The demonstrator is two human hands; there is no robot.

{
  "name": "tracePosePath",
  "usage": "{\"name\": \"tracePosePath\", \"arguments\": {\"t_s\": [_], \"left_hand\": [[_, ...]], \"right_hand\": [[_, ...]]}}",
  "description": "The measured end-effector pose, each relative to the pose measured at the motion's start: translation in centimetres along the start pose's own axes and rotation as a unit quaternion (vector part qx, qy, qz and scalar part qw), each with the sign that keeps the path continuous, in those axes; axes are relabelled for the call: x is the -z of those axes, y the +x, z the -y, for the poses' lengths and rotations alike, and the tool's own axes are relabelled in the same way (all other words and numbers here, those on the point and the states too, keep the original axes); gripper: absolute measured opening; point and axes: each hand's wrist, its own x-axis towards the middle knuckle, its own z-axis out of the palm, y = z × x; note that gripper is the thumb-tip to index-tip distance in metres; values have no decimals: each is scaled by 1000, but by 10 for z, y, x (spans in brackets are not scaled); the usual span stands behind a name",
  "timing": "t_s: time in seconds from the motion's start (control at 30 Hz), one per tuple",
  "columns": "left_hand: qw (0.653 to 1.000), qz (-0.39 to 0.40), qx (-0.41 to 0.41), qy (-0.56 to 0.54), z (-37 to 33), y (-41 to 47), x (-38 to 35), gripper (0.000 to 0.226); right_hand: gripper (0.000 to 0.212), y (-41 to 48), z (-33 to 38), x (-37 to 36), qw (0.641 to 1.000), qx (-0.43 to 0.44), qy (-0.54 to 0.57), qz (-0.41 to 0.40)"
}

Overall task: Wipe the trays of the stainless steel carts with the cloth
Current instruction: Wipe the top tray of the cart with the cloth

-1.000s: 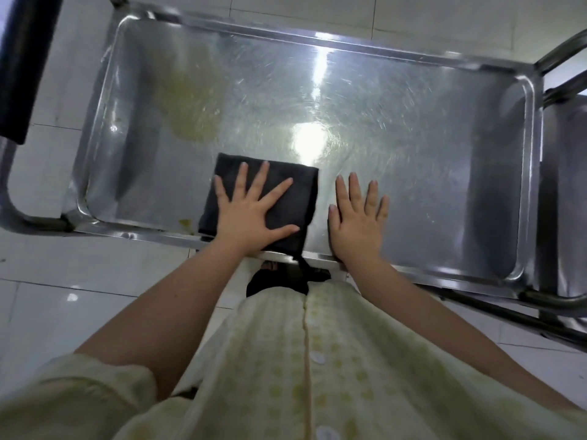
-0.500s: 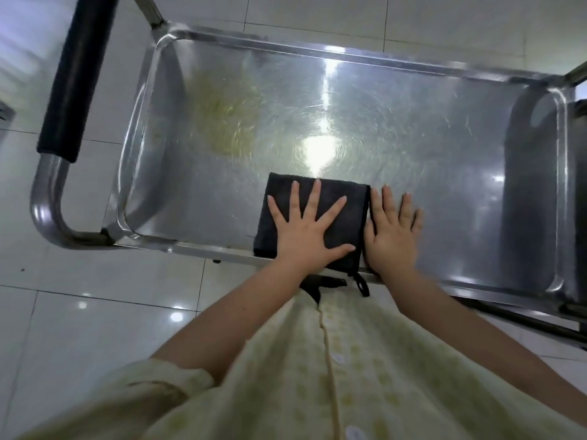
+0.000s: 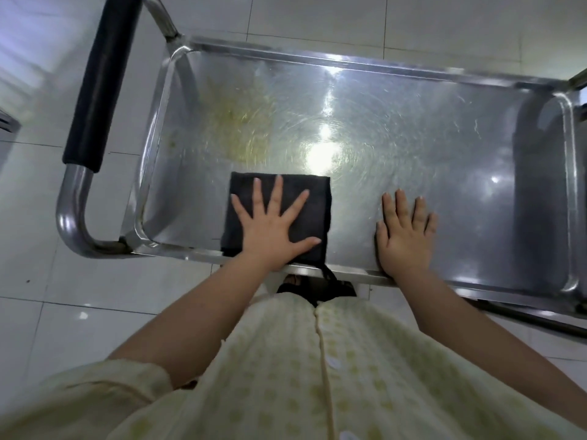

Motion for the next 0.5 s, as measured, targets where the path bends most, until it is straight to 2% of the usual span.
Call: {"name": "tracePosePath", "arguments": {"t_s": [0.1,0.2,0.27,0.4,0.5], "left_hand": [[996,23,-85,5,-67,-10,-4,96],[996,16,-90,-16,-75,-15,-3,96],[997,1,-72,-14,-45,-14,-3,96],[1000,-15,16,-18,50,-18,-2,96],[1000,2,25,-16,93,-18,4,94]], "right_hand": [[60,-1,-1,2,1000,6,2,5],[59,1,-3,3,1000,5,6,4],[56,2,-4,2,1000,2,2,7],[56,0,-2,3,1000,4,17,11],[56,0,-1,5,1000,3,13,16]]}}
